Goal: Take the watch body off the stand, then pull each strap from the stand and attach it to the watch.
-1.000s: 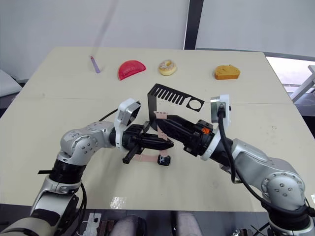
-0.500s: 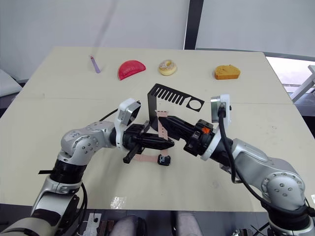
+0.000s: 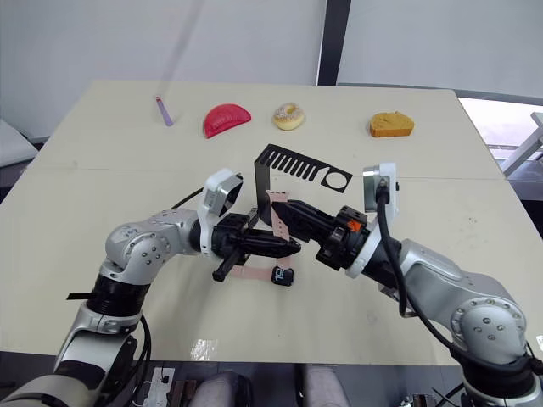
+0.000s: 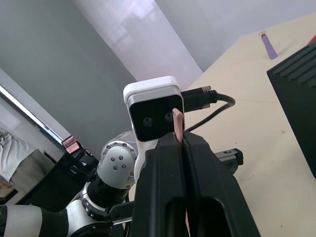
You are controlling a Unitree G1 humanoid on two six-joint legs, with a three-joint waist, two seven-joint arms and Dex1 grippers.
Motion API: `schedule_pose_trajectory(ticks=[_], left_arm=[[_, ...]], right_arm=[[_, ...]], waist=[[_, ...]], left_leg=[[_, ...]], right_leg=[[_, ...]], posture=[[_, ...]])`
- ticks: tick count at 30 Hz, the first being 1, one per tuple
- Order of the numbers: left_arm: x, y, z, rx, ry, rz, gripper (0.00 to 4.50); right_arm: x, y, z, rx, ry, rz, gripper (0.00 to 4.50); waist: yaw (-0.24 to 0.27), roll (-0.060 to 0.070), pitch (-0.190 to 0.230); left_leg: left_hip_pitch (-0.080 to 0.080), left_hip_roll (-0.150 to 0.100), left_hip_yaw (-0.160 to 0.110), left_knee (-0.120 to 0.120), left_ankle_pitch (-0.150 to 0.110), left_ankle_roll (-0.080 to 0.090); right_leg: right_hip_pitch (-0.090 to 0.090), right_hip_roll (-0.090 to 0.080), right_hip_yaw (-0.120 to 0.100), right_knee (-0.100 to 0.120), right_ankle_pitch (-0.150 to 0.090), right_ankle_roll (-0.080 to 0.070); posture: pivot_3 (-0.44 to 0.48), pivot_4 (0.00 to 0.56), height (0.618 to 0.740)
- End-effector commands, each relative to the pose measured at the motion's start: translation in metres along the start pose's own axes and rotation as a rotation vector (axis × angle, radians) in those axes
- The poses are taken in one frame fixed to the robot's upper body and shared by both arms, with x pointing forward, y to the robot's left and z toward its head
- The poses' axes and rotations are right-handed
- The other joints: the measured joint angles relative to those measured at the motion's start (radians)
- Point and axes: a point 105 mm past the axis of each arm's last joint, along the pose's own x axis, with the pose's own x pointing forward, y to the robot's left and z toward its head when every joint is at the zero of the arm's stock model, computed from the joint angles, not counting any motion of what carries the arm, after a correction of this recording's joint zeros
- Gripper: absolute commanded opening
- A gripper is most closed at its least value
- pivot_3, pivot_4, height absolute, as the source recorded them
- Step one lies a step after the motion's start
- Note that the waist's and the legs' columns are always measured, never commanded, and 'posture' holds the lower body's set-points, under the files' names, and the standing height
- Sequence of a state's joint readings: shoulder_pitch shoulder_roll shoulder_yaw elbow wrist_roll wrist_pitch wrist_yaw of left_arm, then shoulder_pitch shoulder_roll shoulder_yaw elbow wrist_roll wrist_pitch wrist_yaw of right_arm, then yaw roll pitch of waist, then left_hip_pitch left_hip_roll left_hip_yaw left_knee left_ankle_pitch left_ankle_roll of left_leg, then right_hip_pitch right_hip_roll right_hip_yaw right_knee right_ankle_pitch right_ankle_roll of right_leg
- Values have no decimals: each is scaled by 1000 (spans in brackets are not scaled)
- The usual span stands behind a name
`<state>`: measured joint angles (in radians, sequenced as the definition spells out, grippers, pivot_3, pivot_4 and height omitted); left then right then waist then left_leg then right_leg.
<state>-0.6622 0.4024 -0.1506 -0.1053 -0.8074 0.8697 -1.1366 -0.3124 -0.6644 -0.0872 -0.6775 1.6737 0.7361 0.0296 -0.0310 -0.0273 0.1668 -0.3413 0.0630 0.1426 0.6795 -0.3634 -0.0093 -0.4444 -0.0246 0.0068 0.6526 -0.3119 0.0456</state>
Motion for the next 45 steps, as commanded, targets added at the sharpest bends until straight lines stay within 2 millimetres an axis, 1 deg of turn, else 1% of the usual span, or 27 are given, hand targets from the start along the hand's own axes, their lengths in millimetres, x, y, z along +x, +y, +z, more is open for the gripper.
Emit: schedule_pose_trajectory(ticks=[1, 2, 3, 4, 6, 7, 8, 14, 16, 18, 21, 24, 29, 34, 45], left_arm=[[-12, -7, 0, 96, 86, 12, 1242], [-17, -8, -1, 113, 113, 21, 1806], [-26, -8, -6, 152, 170, 41, 2211], [-33, -7, -12, 189, 229, 62, 2793], [-42, -3, -25, 246, 326, 97, 3726], [-45, -1, -31, 268, 359, 113, 4282], [-46, 2, -37, 287, 388, 132, 4428], [-41, 27, -68, 423, 510, 232, 4428], [-38, 33, -75, 458, 527, 253, 4428], [-34, 38, -79, 479, 533, 270, 4428], [-27, 47, -82, 483, 513, 305, 4428], [-23, 53, -82, 470, 500, 325, 4428], [-23, 54, -91, 466, 529, 315, 4428], [-23, 60, -90, 476, 537, 326, 4428], [-22, 59, -97, 463, 556, 301, 4428]], right_arm=[[-7, 16, 9, -95, 9, 49, 0], [-10, 16, 9, -117, 26, 45, 0], [-17, 16, 8, -163, 70, 32, 0], [-25, 16, 5, -204, 119, 19, 0], [-39, 15, 0, -274, 218, -3, 0], [-45, 13, -4, -307, 266, -12, 0], [-51, 12, -8, -344, 324, -19, 0], [-88, -4, -33, -486, 601, -75, 0], [-96, -8, -39, -498, 641, -81, 0], [-100, -10, -42, -502, 647, -79, 0], [-102, -13, -45, -506, 644, -88, 0], [-104, -15, -49, -515, 653, -89, 0], [-104, -15, -52, -509, 635, -95, 0], [-104, -16, -53, -508, 631, -102, 0], [-104, -17, -53, -506, 625, -113, 0]], waist=[[-1, 0, 1], [-1, 1, 1], [0, 1, 1], [1, 1, 1], [3, 1, 1], [5, 1, 1], [5, 1, 1], [9, 0, 1], [11, 0, 1], [9, 0, 1], [5, 0, 1], [5, 0, 1], [6, 0, 1], [9, 0, 1], [7, 0, 1]], left_leg=[[0, 0, 0, 0, 0, 0], [0, 0, 0, 0, 0, 0], [0, 0, 0, 0, 0, 0], [0, 0, 0, -1, 0, 0], [0, 0, 0, -3, 0, 0], [0, 0, 0, -4, 0, 0], [-1, 0, 0, -5, 0, 1], [-5, -1, -1, -4, 0, 5], [-6, -1, -2, -3, -1, 5], [-7, -1, -2, -1, -1, 5], [-7, -1, -2, 0, -1, 5], [-7, -1, -2, 1, -1, 5], [-7, -1, -2, 1, -1, 5], [-7, -1, -2, 2, -1, 5], [-6, -2, -1, 2, -1, 5]], right_leg=[[0, 0, 0, 0, 0, 0], [0, 0, 0, 0, 0, 0], [-1, 0, 0, 0, 0, 0], [-1, 0, 0, 0, 0, 0], [-1, 0, 0, -2, 0, 0], [0, 0, 0, -4, 0, 0], [0, 0, 0, -6, 0, 1], [0, -1, -1, -12, 3, 5], [0, -1, -1, -12, 3, 5], [0, 0, -1, -11, 3, 6], [-1, 0, -1, -10, 3, 6], [-1, 0, -1, -9, 3, 6], [-1, 0, -1, -8, 3, 6], [-1, 0, -1, -8, 3, 6], [0, 0, -1, -6, 3, 6]], posture=[[0, 150, 737], [0, 150, 737], [0, 150, 737], [0, 150, 737], [0, 150, 737], [0, 150, 737], [0, 150, 737], [0, 150, 737], [0, 150, 737], [0, 150, 737], [0, 150, 737], [0, 150, 737], [0, 150, 737], [0, 150, 737], [0, 150, 737]])
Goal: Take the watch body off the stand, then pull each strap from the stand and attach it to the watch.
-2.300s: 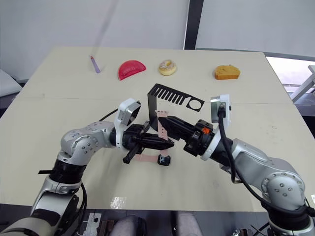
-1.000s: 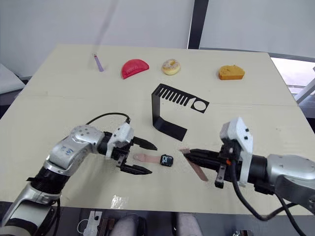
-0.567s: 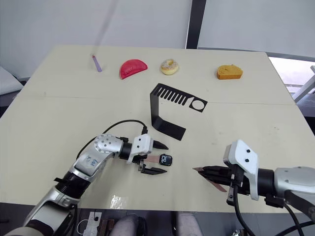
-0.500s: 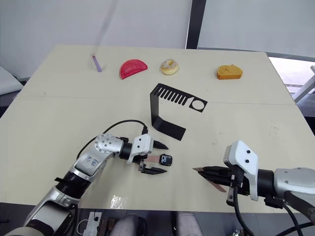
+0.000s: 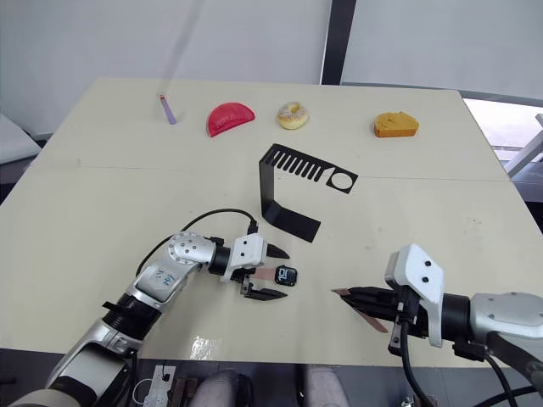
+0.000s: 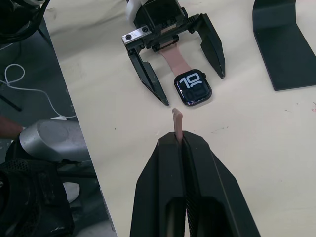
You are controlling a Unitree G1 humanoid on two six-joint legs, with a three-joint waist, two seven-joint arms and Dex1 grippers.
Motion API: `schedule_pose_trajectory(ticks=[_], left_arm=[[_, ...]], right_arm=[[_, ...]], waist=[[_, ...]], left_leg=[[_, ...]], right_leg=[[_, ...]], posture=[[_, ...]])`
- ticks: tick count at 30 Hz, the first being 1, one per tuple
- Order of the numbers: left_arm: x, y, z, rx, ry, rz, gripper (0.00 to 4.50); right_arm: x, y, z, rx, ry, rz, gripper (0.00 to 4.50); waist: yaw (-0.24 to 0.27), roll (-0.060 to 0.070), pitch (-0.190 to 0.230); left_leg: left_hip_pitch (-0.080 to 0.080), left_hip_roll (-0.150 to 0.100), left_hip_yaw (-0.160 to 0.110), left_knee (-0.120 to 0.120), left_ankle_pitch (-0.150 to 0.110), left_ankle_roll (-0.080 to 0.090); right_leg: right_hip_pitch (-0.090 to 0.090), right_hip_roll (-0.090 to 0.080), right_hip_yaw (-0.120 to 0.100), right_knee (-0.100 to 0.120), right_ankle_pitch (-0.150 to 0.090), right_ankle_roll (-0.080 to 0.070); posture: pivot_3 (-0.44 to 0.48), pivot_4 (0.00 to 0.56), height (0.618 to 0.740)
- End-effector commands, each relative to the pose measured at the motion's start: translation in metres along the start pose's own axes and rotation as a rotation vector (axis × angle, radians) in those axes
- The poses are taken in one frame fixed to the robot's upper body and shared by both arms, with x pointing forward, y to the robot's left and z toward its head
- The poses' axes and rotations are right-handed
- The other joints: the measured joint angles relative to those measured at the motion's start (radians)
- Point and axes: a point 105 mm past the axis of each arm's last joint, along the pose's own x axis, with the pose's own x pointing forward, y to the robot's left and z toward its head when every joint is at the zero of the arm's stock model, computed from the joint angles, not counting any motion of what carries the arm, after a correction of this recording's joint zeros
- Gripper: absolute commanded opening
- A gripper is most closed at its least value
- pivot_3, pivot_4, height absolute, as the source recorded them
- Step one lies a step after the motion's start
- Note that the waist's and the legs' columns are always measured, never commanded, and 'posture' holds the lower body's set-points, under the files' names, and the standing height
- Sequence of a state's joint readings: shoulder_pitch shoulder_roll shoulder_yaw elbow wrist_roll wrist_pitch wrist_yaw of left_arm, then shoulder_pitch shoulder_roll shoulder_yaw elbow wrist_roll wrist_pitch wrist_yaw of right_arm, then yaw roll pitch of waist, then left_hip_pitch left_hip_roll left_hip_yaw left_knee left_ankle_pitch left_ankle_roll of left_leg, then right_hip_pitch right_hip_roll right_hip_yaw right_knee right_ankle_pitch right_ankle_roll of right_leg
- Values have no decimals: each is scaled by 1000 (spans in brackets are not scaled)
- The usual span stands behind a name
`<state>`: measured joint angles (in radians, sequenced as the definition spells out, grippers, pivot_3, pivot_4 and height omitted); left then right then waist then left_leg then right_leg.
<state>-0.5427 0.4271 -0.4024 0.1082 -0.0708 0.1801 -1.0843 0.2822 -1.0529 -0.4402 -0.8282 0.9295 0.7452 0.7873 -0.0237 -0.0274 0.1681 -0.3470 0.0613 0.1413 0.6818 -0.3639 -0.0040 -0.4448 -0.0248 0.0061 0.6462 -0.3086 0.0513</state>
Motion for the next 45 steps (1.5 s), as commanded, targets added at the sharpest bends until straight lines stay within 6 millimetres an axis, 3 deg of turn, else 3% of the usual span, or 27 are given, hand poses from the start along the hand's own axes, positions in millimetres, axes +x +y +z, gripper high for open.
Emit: schedule_pose_trajectory(ticks=[1, 6, 7, 9, 13, 19, 25, 30, 38, 45], left_arm=[[2, 0, 4, 23, -1, -8, 4428], [2, 1, 3, 14, 1, 8, 4428], [2, 2, 3, 14, -2, 12, 4198], [2, 1, 3, 17, -4, 9, 3647], [1, -1, 3, 16, 1, -9, 1650], [-5, 5, 6, -20, -5, -1, 1587], [-19, 4, 32, -453, -155, -158, 1587], [-28, 4, 42, -677, -173, -236, 1587], [-23, 13, 47, -747, -181, -193, 1587], [-19, 14, 51, -763, -197, -194, 1587]], right_arm=[[1, 5, 5, -30, -11, 10, 0], [1, 4, 4, -31, -10, 8, 0], [1, 4, 5, -31, -10, 9, 0], [2, 4, 5, -31, -12, 9, 0], [1, 4, 6, -39, -10, 8, 0], [0, 0, 10, -98, -8, -18, 0], [8, -3, 20, -302, -9, -72, 0], [26, -2, 21, -505, 15, -92, 0], [41, -10, 23, -691, 32, -167, 0], [48, -14, 25, -726, 17, -196, 0]], waist=[[0, 0, 0], [0, 0, 0], [0, 0, 0], [0, 0, 0], [0, 0, 0], [-1, 0, 0], [-3, 0, 0], [-5, 0, 0], [-2, 0, 0], [-3, 0, 0]], left_leg=[[0, 0, 0, 0, 0, 0], [0, 0, 0, 0, 0, 0], [1, 0, 0, 0, 0, 0], [1, 0, 0, 0, 0, 0], [1, 0, 1, 0, 0, 0], [3, -1, 1, 1, 0, 0], [4, -1, 2, 1, 0, 0], [4, -1, 2, 2, 0, -1], [5, -2, 2, 2, 1, -1], [6, -2, 3, 2, 1, -1]], right_leg=[[0, 0, 0, 0, 0, 0], [0, 0, 0, 1, 0, 0], [0, 0, 0, 1, 0, 0], [0, 0, 0, 1, 0, 0], [0, 0, 0, 2, 0, 0], [1, 0, 1, 3, 0, 0], [1, 0, 2, 6, 0, -1], [0, 0, 2, 7, -1, -1], [0, 0, 2, 8, -1, -1], [0, 0, 2, 9, -2, -2]], posture=[[0, 150, 737], [0, 150, 737], [0, 150, 737], [0, 150, 737], [0, 150, 737], [0, 150, 737], [0, 150, 737], [0, 150, 737], [0, 150, 737], [0, 150, 737]])
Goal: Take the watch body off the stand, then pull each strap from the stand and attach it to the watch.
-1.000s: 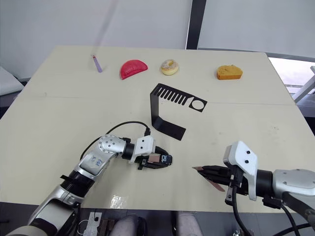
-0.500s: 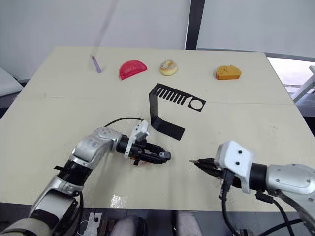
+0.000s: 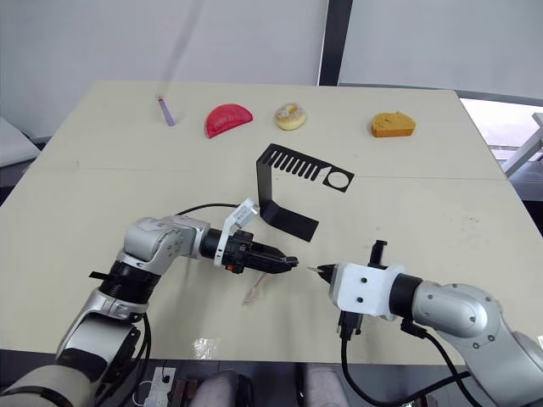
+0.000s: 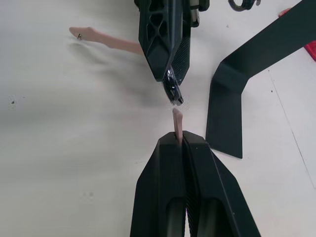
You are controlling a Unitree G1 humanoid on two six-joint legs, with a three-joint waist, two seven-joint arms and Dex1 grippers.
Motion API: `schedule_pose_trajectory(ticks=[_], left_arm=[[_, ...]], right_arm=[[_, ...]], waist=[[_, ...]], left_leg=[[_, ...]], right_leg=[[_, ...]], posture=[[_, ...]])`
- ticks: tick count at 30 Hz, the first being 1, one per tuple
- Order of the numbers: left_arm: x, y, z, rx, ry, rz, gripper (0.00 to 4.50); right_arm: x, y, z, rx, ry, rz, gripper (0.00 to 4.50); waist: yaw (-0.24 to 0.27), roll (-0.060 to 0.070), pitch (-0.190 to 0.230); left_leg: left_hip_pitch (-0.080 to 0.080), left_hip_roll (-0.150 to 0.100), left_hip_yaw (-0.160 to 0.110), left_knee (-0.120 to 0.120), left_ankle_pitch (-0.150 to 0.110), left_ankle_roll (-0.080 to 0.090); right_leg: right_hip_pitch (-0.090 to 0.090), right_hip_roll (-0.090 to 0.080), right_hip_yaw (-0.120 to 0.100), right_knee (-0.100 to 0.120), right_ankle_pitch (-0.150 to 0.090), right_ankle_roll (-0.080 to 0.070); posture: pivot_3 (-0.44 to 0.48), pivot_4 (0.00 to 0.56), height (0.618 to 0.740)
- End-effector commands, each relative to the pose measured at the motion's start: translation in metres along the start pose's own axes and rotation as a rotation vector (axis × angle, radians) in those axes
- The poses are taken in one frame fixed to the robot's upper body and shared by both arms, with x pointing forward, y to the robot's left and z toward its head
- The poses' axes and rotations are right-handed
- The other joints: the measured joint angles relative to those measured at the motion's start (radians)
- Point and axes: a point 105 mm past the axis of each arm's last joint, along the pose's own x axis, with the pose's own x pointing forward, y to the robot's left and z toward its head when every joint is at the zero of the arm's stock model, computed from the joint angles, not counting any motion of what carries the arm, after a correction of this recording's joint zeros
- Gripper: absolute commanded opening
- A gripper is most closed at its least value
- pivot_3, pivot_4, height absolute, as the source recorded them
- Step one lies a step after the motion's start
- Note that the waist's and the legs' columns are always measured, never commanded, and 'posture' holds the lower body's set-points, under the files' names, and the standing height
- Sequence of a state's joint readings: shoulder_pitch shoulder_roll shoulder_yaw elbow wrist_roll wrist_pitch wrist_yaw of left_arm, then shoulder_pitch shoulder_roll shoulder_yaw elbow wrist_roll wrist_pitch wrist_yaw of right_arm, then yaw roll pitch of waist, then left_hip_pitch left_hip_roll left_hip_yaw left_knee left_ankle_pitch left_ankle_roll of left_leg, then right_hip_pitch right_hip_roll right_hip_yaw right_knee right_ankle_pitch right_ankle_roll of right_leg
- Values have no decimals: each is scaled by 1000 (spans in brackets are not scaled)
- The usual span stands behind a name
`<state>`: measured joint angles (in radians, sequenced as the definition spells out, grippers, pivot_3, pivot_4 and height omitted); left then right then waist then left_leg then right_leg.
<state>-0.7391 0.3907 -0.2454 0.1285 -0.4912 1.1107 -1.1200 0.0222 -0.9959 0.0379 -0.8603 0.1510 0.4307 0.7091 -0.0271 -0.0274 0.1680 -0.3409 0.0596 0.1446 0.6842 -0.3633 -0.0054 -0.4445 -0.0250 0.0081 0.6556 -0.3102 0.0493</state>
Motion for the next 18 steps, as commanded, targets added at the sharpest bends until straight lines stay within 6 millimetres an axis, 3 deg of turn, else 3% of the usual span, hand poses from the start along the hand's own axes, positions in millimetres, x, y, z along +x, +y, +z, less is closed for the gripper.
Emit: schedule_pose_trajectory(ticks=[1, 18], left_arm=[[3, -8, 12, 29, -38, -31, 1587], [4, -7, 15, 28, -61, -15, 1587]], right_arm=[[2, -6, 8, -46, -29, -47, 0], [13, -8, 5, -72, -30, -30, 0]], waist=[[0, 0, 0], [0, 0, 0]], left_leg=[[0, 0, 0, 0, 0, 0], [1, 0, 1, 0, 0, 0]], right_leg=[[0, 0, 0, 0, 0, 0], [0, 0, 0, 2, 0, 0]], posture=[[0, 150, 737], [0, 150, 737]])
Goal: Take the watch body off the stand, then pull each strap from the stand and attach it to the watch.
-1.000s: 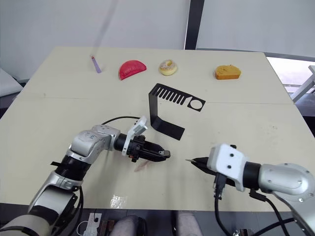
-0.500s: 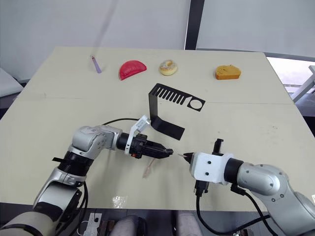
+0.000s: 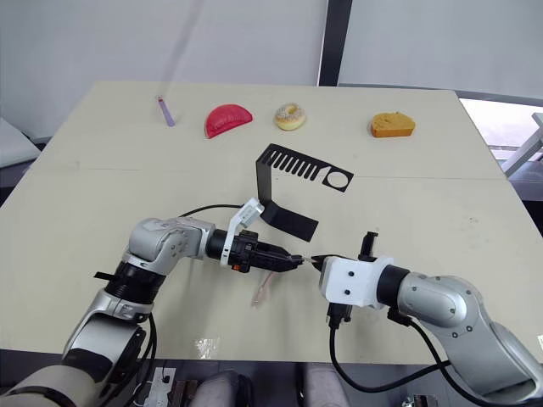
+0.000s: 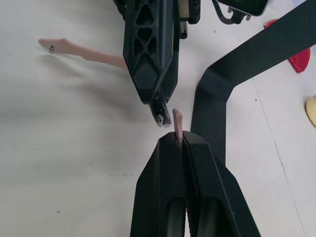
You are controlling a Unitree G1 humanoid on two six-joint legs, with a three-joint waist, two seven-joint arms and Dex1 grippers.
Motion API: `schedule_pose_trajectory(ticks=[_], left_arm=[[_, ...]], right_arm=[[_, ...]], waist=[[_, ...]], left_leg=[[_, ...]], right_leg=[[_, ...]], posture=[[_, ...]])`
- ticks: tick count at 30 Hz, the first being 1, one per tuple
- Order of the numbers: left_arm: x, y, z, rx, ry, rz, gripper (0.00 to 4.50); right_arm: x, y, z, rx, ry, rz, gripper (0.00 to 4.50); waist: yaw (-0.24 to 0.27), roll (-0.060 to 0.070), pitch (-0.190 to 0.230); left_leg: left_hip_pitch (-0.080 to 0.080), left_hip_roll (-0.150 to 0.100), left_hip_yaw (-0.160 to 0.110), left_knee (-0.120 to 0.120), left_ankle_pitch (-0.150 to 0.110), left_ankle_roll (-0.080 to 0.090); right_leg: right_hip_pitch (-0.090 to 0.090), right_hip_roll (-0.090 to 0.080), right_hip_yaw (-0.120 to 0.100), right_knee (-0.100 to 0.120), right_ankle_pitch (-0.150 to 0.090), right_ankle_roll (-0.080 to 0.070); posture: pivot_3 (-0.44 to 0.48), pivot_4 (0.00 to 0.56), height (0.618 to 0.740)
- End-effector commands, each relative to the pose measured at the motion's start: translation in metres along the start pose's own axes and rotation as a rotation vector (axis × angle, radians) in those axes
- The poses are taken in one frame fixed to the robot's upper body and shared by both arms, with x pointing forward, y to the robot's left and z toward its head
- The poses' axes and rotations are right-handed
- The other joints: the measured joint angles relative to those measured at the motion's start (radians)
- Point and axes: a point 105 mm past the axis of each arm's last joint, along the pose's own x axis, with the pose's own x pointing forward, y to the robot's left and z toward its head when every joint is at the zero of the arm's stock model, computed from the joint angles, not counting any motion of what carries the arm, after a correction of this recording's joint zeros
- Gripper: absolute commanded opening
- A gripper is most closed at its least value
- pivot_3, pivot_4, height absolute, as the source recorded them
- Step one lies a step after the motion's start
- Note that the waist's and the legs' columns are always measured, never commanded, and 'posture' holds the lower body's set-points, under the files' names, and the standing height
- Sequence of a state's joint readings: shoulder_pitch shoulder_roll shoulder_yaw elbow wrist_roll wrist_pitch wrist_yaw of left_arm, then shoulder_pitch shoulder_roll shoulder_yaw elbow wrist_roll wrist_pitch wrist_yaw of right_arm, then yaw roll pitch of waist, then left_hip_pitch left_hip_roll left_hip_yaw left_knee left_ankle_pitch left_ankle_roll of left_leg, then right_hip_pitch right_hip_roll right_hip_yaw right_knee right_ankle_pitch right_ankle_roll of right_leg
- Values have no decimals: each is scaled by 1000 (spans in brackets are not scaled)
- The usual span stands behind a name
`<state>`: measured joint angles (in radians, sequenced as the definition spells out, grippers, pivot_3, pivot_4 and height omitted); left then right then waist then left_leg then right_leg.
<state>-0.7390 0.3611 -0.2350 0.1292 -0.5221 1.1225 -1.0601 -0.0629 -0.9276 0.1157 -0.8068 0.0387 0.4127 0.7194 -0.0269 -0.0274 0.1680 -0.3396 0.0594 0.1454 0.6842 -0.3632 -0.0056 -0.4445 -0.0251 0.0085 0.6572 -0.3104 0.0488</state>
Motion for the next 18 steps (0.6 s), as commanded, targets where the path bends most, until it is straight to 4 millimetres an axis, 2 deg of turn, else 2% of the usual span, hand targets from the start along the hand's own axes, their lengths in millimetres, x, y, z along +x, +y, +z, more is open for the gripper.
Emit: schedule_pose_trajectory(ticks=[1, 18], left_arm=[[-3, -7, 11, 40, -35, -22, 1587], [-4, -4, 12, 37, -54, -16, 1587]], right_arm=[[0, 0, 6, -19, -24, 8, 0], [-2, -3, 7, -1, -23, 2, 0]], waist=[[0, 0, 0], [0, 0, 0]], left_leg=[[0, 0, 0, 0, 0, 0], [0, 0, 0, 0, 0, 0]], right_leg=[[0, 0, 0, 0, 0, 0], [0, 0, 0, 0, 0, 0]], posture=[[0, 150, 737], [0, 150, 737]])
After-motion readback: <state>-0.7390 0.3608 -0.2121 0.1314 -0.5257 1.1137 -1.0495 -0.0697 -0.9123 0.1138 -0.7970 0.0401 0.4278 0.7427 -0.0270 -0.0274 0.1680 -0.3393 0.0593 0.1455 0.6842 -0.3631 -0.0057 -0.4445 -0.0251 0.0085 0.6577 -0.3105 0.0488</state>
